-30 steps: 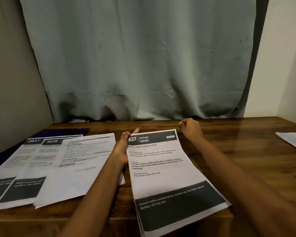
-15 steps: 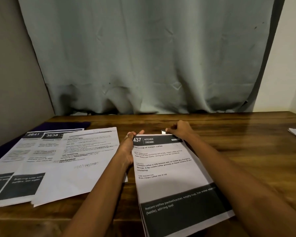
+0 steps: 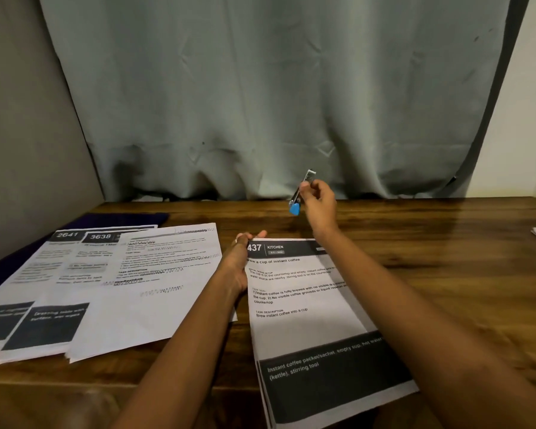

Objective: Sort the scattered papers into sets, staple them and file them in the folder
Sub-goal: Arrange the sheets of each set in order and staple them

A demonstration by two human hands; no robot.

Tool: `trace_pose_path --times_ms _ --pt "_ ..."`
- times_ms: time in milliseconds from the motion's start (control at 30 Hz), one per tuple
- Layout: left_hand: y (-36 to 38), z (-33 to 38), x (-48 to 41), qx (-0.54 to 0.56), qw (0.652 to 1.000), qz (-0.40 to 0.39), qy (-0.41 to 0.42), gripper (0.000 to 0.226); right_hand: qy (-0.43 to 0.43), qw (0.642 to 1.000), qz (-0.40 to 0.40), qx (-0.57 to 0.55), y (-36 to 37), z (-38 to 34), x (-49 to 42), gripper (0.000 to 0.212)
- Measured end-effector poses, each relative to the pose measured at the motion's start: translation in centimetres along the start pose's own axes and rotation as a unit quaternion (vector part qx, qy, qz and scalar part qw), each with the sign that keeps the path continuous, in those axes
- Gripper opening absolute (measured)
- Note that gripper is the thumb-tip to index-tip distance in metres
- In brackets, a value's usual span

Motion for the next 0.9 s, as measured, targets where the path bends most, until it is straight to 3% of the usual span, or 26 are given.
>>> trace_pose_path --times_ms 100,200,367,567,800,900 --pt "0.0 0.0 0.1 0.002 1.000 0.002 0.003 0.026 0.132 0.958 -0.050 -0.250 1.4 -0.8 1.9 0.014" --pt "0.1 0.0 0.2 -0.002 1.000 0.010 0.002 0.025 0.185 0.917 -0.088 -0.343 2.0 0.7 4.1 0.021" --pt "-0.1 0.6 0.5 -0.027 0.999 0.031 0.012 0.019 0.201 0.919 -0.114 -0.320 2.0 1.9 4.8 0.013" --pt "-1.0 1.4 0.7 -0.151 0.981 0.059 0.109 0.017 0.183 0.930 -0.130 -0.290 1.9 1.9 4.7 0.014" --pt "-2.1 2.7 1.0 -0.336 0.904 0.091 0.248 0.011 0.125 0.964 -0.151 -0.177 2.2 2.2 4.5 0.012" --pt "-2.1 2.9 1.1 -0.356 0.892 0.087 0.263 0.011 0.101 0.972 -0.164 -0.136 2.5 2.0 4.6 0.009"
Point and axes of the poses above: each hand's wrist, its own x-axis away from the middle knuckle, its own y-axis out of the palm, z = x × y, the point moved 1 cm from there along -x, towards the middle knuckle, and after that the axes turned 13 degrees about x, right-handed, at the moved point
